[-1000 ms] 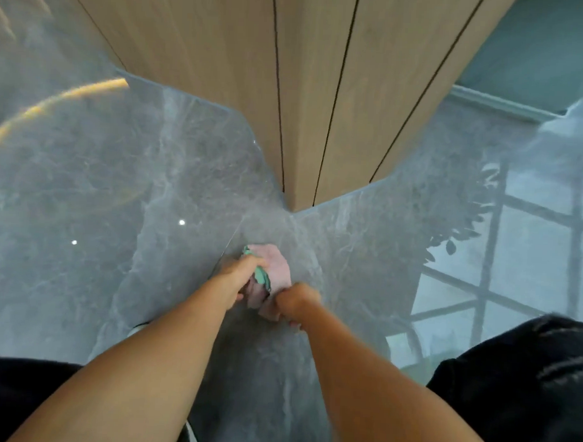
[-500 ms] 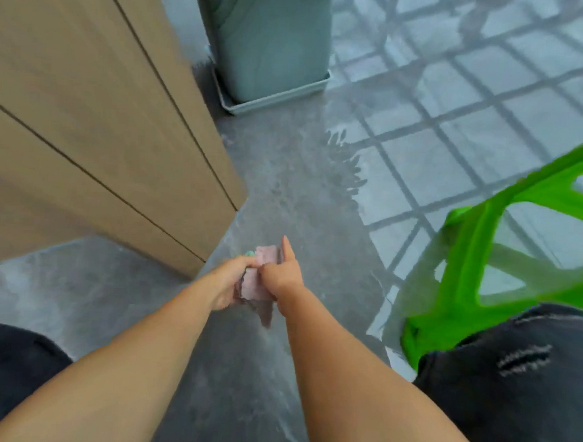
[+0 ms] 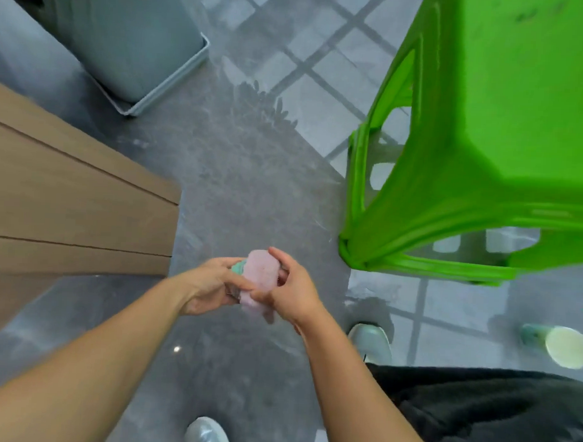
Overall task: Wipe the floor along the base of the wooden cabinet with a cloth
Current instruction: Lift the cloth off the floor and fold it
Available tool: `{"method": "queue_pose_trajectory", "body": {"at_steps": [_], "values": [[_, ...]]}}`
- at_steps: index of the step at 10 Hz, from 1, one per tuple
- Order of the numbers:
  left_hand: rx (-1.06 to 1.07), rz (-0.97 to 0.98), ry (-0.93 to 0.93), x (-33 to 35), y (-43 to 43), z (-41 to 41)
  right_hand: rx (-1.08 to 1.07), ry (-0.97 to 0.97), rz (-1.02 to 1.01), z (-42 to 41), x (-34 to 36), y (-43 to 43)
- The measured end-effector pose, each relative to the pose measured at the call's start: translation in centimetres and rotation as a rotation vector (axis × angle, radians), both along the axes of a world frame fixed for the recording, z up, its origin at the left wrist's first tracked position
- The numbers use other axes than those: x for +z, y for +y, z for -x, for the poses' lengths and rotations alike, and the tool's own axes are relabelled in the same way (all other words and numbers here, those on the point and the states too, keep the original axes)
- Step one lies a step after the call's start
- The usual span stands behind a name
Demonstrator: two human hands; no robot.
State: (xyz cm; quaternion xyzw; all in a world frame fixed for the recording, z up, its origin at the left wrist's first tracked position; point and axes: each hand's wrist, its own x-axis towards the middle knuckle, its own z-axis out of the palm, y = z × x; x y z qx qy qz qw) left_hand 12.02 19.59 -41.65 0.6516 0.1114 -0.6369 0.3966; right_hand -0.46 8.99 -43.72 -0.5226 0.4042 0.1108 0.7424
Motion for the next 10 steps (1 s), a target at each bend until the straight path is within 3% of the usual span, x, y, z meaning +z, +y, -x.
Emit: {"method": "queue_pose_trajectory", "body": {"at_steps": [2, 3, 4, 5, 6, 7, 8, 9, 10], "values": [[-0.012, 0.091, -0.106, 19.1, -7.3, 7.5, 0.041, -0.045, 0.394, 8.1, 21.2, -6.1], [0.154, 0.153, -0.194, 26.9, -12.7, 10.5, 0.110, -0.126, 0.657, 8.6, 30.0, -12.1], [0.297, 0.169, -0.275, 30.2, -18.1, 11.4, 0.223, -0.177, 0.808, 7.5, 33.8, -18.3], [0.395, 0.233, -0.308, 28.8, -24.2, 11.3, 0.195, -0.207, 0.976, 6.8, 32.1, -23.5], [0.367, 0.224, -0.342, 26.0, -29.6, 12.7, 0.464, -0.017, 1.126, 8.0, 28.1, -26.7], [0.215, 0.010, -0.601, 24.3, -30.6, 15.2, 0.945, 0.291, 1.050, 9.9, 25.8, -29.2], [0.032, -0.187, -0.736, 25.0, -28.4, 16.7, 1.136, 0.357, 0.986, 8.9, 27.2, -30.8], [-0.066, -0.199, -0.624, 27.2, -24.1, 17.1, 1.178, 0.389, 0.959, 7.4, 30.3, -29.5], [-0.133, -0.209, -0.640, 31.2, -18.1, 17.5, 1.113, 0.395, 1.059, 9.4, 33.8, -26.0]]}}
